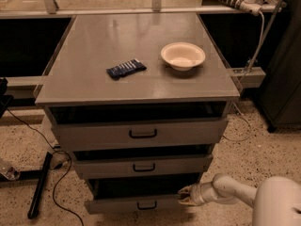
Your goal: Open bottom drawer
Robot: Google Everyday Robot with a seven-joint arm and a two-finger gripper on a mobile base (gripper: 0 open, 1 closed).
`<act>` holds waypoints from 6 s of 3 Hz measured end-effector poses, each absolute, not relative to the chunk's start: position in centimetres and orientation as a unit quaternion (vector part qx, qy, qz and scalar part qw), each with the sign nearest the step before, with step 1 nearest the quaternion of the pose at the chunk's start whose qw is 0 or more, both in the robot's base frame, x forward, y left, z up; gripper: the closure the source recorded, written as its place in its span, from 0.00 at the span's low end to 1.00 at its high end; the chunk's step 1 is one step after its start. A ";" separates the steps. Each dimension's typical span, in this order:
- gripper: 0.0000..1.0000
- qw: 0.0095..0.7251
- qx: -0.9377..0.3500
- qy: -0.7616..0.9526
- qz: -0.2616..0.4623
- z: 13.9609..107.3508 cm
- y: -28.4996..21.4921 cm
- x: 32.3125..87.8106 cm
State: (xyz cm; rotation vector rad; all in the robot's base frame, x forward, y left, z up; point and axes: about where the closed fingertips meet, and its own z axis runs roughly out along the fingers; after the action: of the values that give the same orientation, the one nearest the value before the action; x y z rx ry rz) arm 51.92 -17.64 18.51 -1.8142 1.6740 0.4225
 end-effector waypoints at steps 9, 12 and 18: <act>0.35 0.323 -0.664 0.644 0.200 18.4 -20.3 45.2; 0.19 0.304 -0.658 0.650 0.226 15.5 -20.2 43.7; 0.00 0.303 -0.662 0.647 0.227 16.4 -20.6 42.0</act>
Offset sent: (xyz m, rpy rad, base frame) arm -0.1219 -0.0558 -0.0369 0.1214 0.1282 -0.0371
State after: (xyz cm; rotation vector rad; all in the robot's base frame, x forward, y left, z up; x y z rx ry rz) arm 41.99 -20.61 16.45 -1.7537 1.7142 0.6019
